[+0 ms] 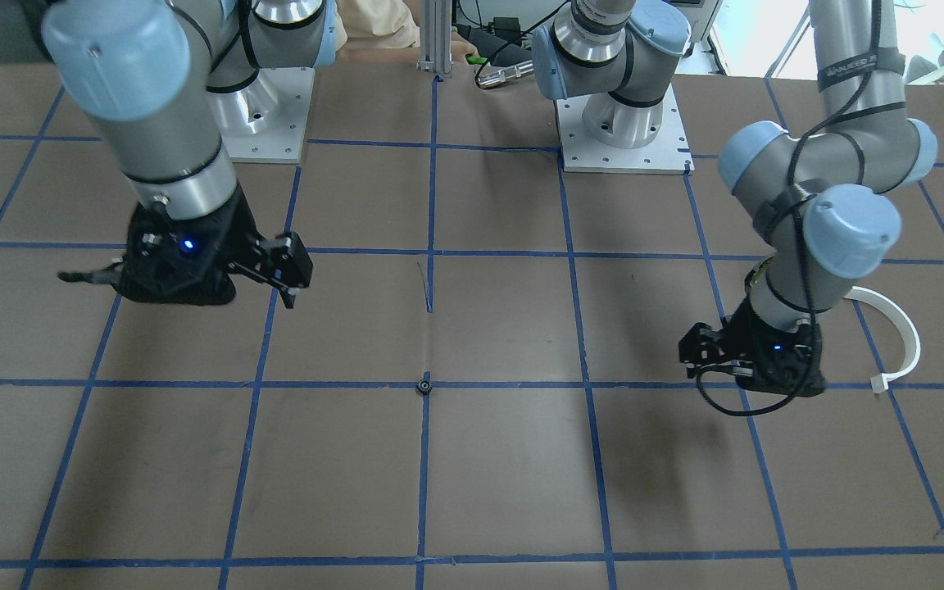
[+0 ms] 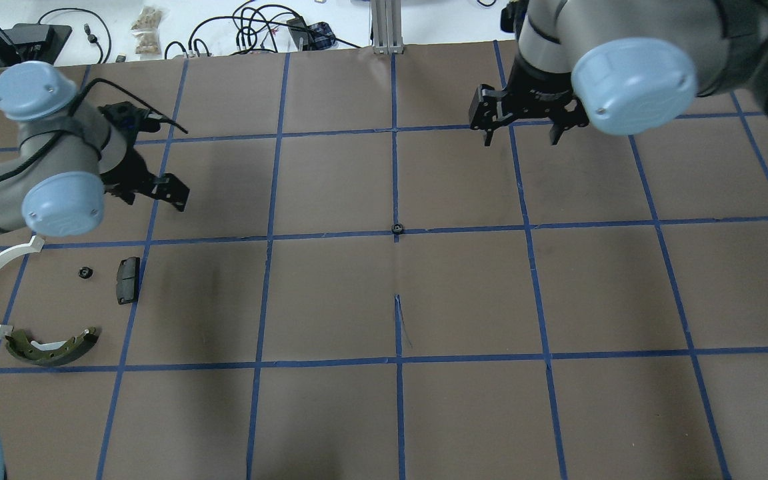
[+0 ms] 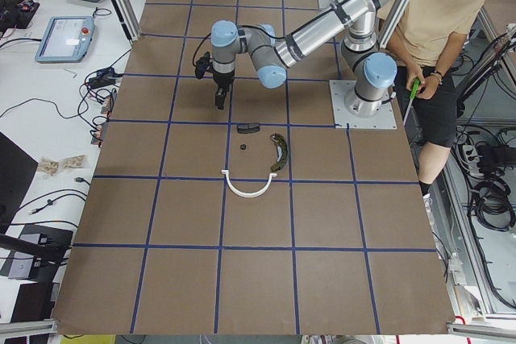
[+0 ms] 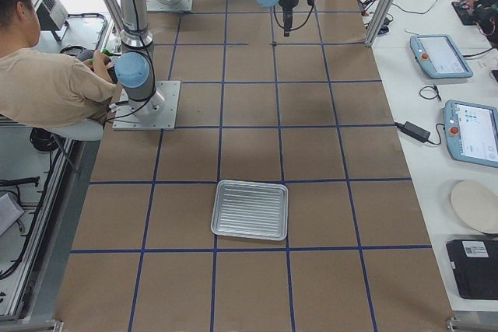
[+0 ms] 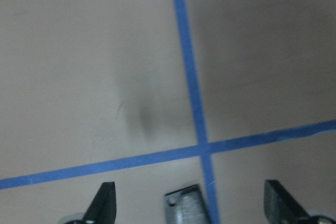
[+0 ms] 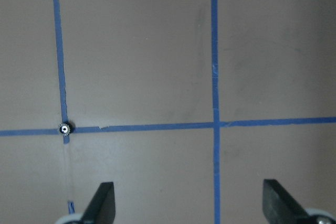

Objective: Place bearing gear from tray to pile

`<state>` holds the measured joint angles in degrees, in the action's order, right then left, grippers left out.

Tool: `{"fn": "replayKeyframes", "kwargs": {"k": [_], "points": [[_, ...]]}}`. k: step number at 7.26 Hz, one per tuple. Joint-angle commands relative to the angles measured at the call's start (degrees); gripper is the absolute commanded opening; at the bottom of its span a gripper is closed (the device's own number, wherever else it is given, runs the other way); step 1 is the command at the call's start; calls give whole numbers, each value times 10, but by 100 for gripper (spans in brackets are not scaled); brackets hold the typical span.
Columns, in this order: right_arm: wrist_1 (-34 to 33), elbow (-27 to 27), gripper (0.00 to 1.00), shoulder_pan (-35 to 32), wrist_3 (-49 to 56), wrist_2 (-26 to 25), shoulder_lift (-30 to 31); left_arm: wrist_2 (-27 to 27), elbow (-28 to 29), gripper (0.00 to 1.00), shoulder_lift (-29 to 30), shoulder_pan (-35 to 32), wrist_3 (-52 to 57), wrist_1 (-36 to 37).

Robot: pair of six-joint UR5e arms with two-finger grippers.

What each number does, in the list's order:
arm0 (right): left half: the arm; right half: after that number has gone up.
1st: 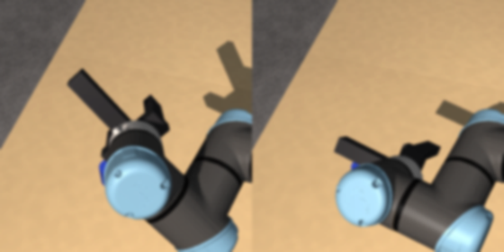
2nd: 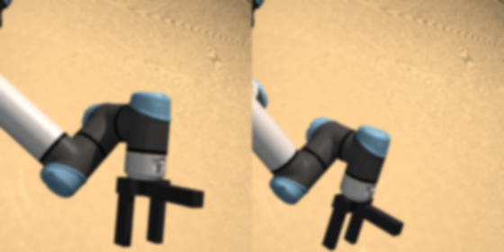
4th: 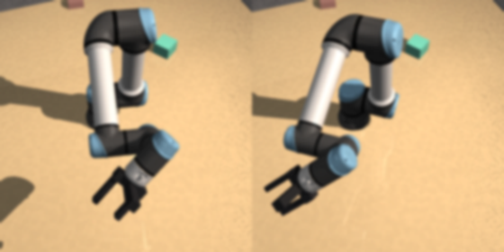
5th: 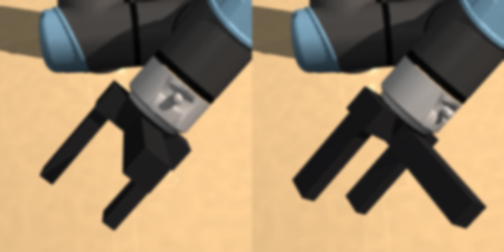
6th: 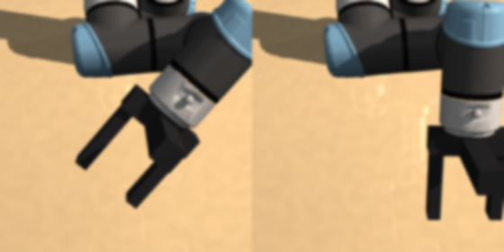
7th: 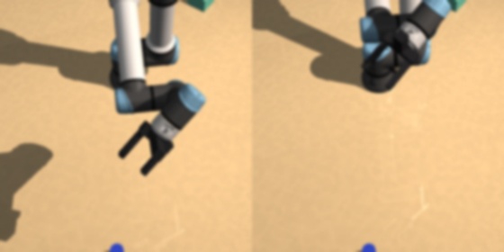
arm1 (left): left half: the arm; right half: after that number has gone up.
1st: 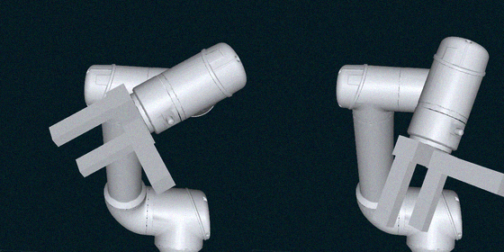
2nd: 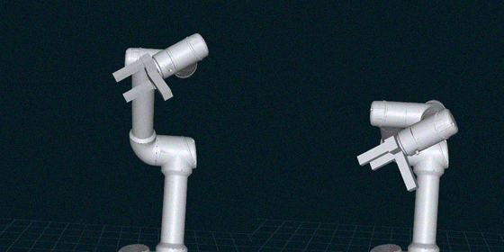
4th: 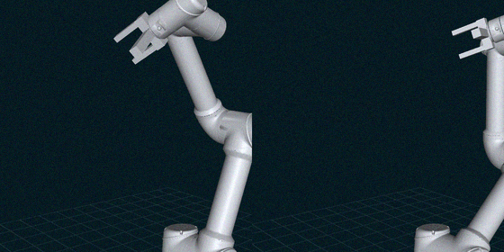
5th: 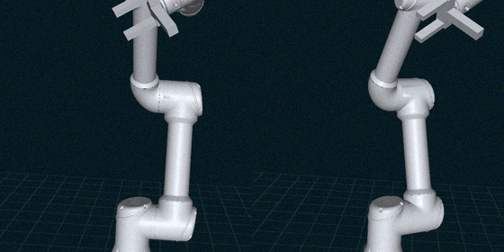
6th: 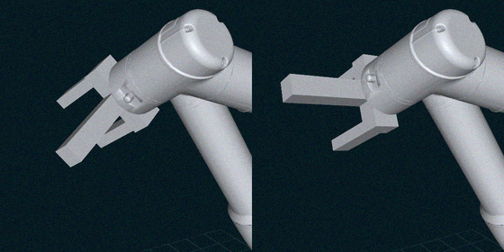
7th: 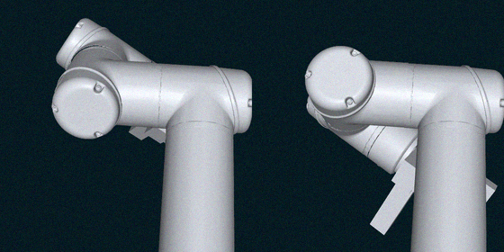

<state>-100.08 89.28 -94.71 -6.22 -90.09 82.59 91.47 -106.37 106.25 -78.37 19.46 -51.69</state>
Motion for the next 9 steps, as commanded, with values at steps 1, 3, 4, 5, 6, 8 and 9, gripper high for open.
{"fn": "replayKeyframes", "kwargs": {"k": [1, 3, 4, 5, 6, 8, 9], "points": [[77, -2, 100, 10, 16, -2, 73, -12, 36, 100, 20, -119, -182, -10], [70, -12, 100, 14, 17, -2, 67, -81, 73, 100, 50, -204, -330, -9], [69, -12, 100, 12, 15, -2, 67, -77, 85, 100, 71, -251, -383, -9], [67, -21, 100, 15, 15, -3, 67, -63, 88, 100, 89, -285, -421, -8], [72, -45, 100, 17, 14, -3, 64, -23, 85, 100, 102, -311, -447, 1], [71, -45, 100, 16, 7, -2, 53, 40, 89, 100, 132, -353, -512, 4], [69, -42, 100, 16, 7, -3, 53, 38, 99, 100, 148, -354, -521, 14]]}}
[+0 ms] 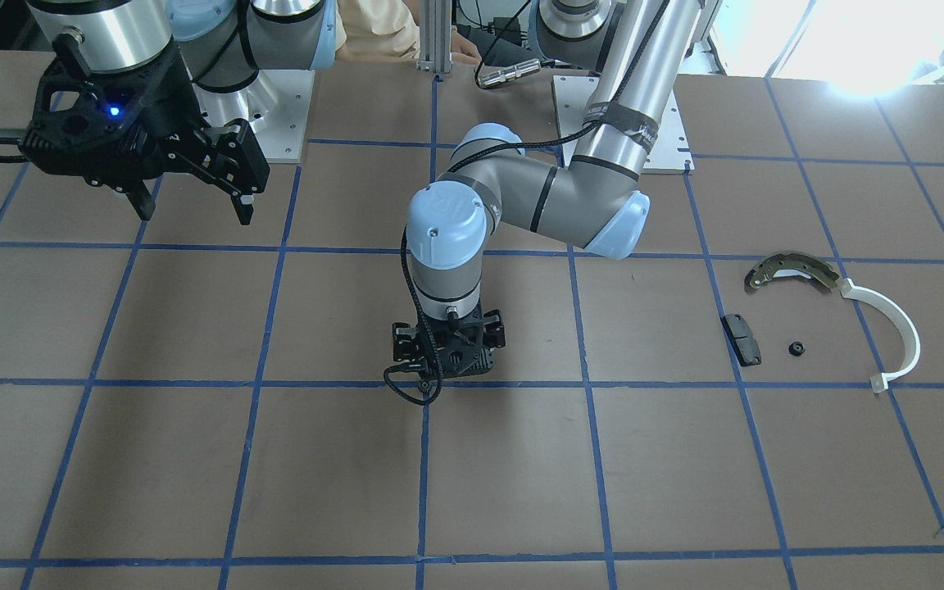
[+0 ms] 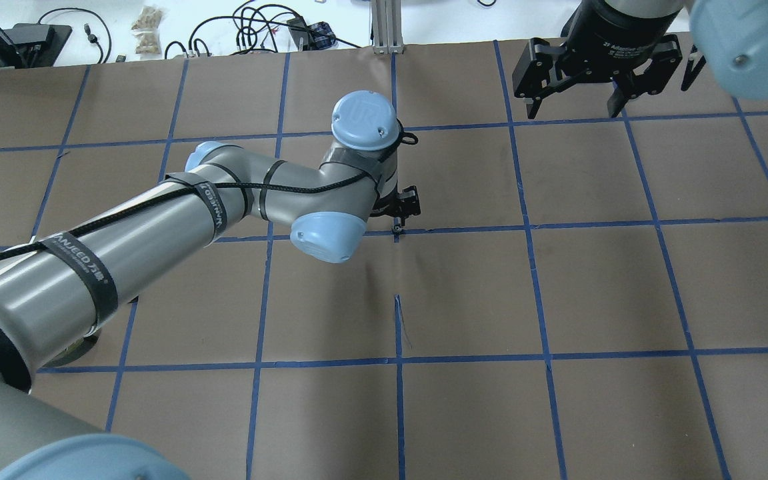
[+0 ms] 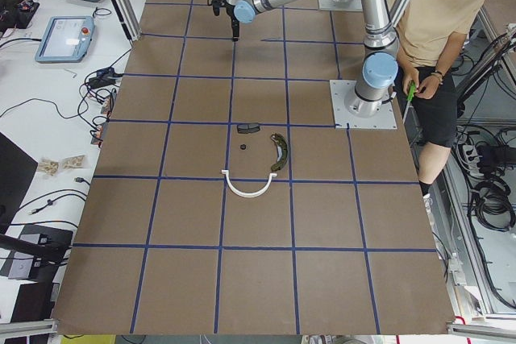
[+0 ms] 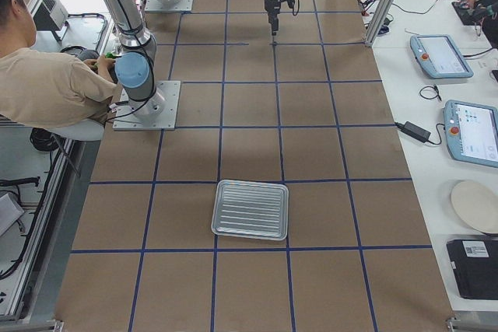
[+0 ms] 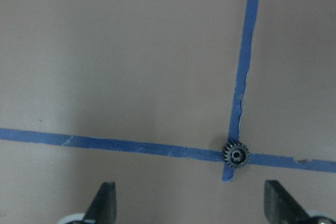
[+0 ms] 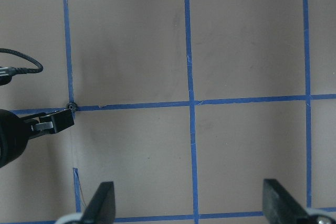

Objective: Place bearing gear from tray to pile

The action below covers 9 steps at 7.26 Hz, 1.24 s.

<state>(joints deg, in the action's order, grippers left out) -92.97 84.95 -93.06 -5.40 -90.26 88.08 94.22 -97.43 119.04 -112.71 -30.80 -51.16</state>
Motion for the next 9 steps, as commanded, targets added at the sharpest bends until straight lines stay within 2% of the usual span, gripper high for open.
{"fn": "replayKeyframes", "kwargs": {"k": [1, 3, 5, 6, 9], "points": [[-4, 1, 100, 0, -2, 4, -2, 11, 27, 100, 36, -10, -20, 18], [-3, 1, 100, 0, -2, 3, -2, 11, 33, 98, 56, -11, -15, 31], [-2, 1, 100, 0, -2, 1, -2, 4, 32, 79, 62, -12, -13, 36], [-2, 1, 100, 0, -2, 1, -2, -8, 34, 62, 61, -12, -12, 36], [-1, 1, 100, -1, -2, 1, -2, -12, 29, 26, 60, -12, 13, 37]]}}
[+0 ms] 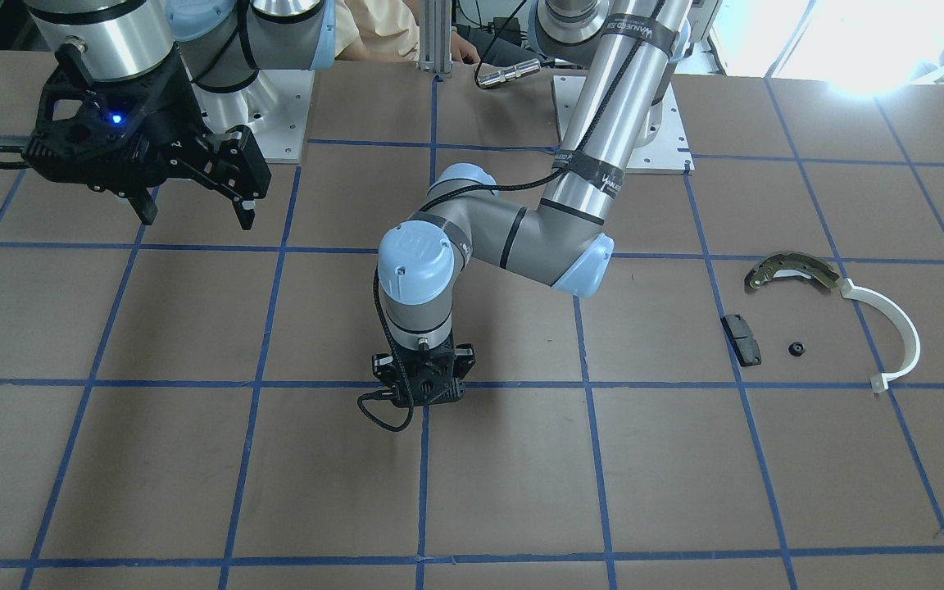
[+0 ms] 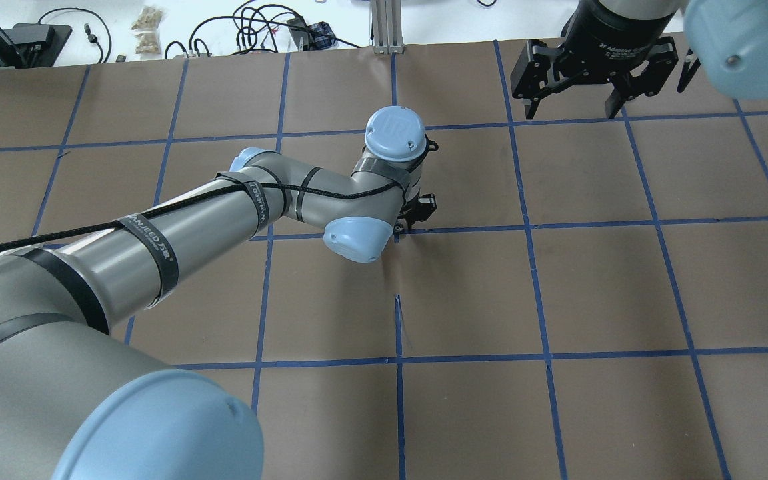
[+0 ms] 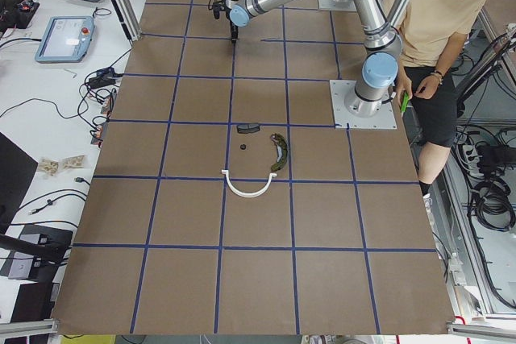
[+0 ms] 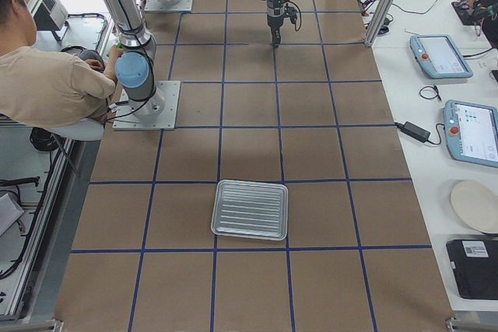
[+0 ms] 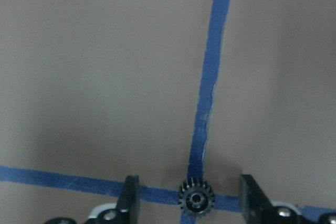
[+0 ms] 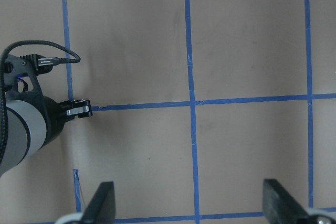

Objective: Place bearing gear from tray to pile

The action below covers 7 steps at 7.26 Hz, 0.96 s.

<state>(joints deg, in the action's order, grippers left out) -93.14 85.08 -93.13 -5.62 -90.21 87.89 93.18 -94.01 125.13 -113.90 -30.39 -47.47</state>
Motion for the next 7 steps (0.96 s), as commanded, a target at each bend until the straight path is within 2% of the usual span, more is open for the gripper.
{"fn": "replayKeyframes", "kwargs": {"k": [1, 2, 4, 7], "points": [[0, 0, 100, 0, -1, 4, 0, 1, -6, 20, -4, 0, 30, -2], [0, 0, 100, 0, -1, 4, 0, 5, 4, 20, -19, 3, 53, -25], [0, 0, 100, 0, 0, 3, 0, 9, -12, 19, -62, 69, 159, -60], [0, 0, 100, 0, 0, 3, 0, 20, -41, 19, -146, 252, 426, -112]]}}
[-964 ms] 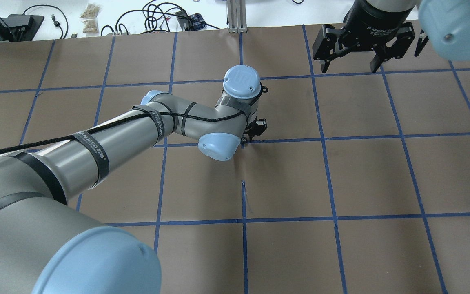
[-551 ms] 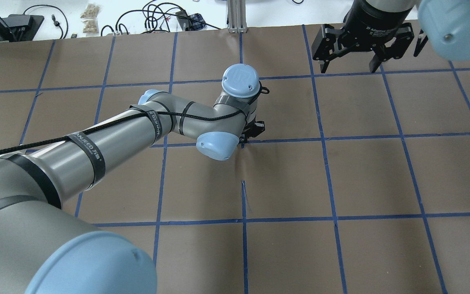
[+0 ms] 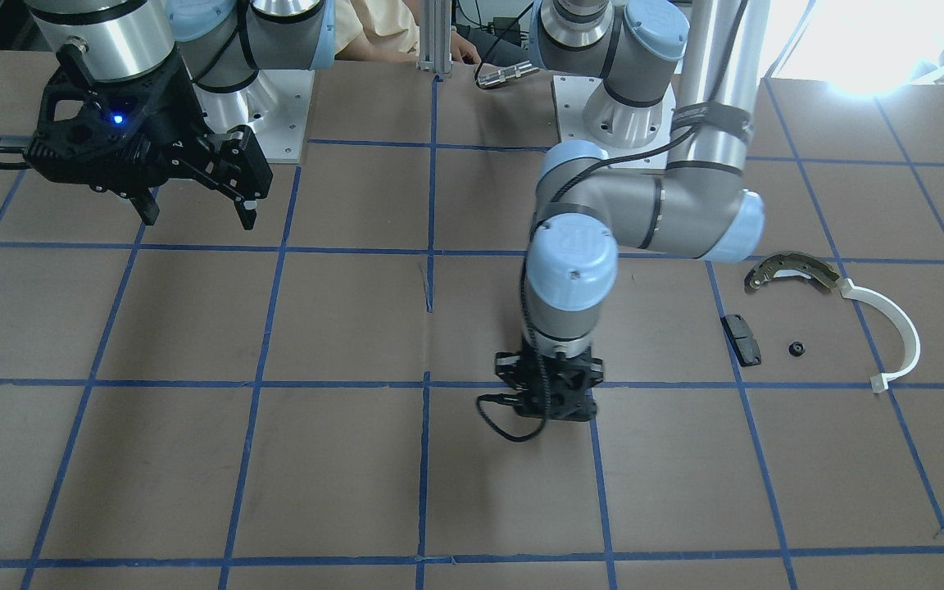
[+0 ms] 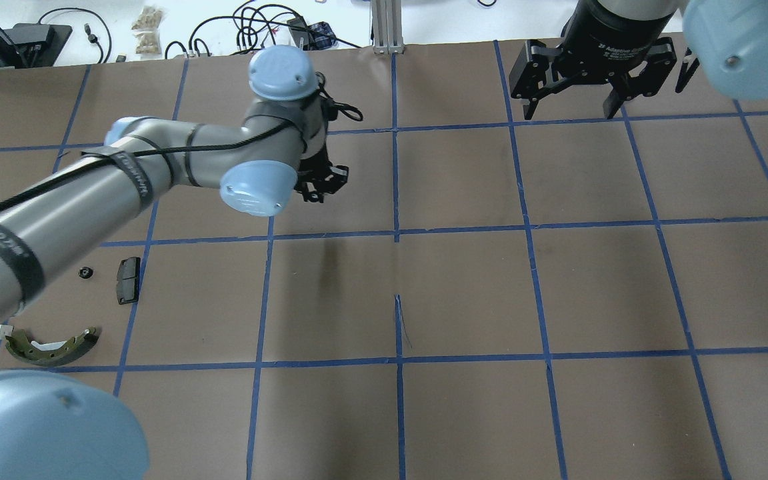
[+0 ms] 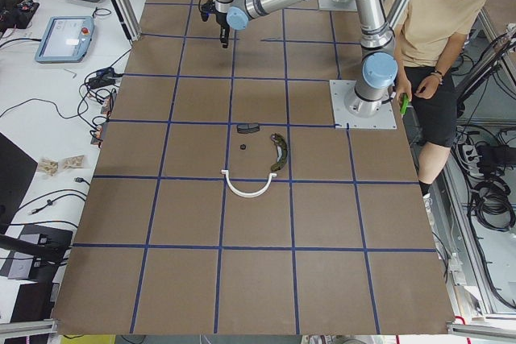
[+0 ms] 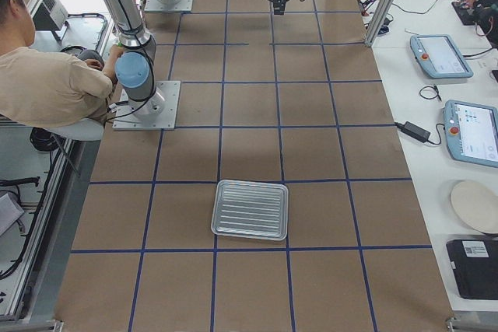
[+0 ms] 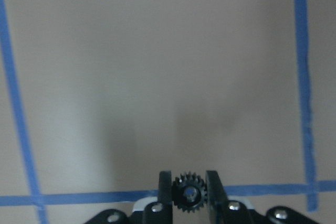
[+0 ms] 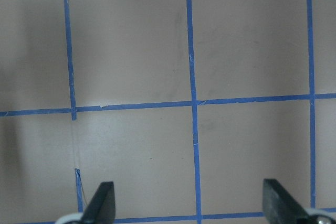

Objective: Place bearing gear from tray to pile

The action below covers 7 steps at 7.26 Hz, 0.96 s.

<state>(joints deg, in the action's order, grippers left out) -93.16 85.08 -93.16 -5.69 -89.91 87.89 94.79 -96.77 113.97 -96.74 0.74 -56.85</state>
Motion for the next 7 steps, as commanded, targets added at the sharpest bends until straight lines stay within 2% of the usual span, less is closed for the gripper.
{"fn": "replayKeyframes", "kwargs": {"k": [1, 2, 3, 4, 6, 7], "points": [[0, 0, 100, 0, 1, 1, 0, 7, -45, 19, -65, 134, 164, -21], [0, 1, 100, 0, 0, -3, 0, 5, -90, 19, -88, 191, 220, -12], [3, 1, 100, 0, -1, -5, -1, 0, -141, 18, -88, 277, 266, 48], [2, 1, 100, 0, -1, -5, -1, -5, -175, 18, -71, 356, 360, 131], [1, 1, 100, 0, -1, -5, -1, -19, -195, 18, -65, 416, 466, 169], [1, 1, 100, 0, -1, -5, -1, -45, -195, 18, -60, 461, 511, 169]]}}
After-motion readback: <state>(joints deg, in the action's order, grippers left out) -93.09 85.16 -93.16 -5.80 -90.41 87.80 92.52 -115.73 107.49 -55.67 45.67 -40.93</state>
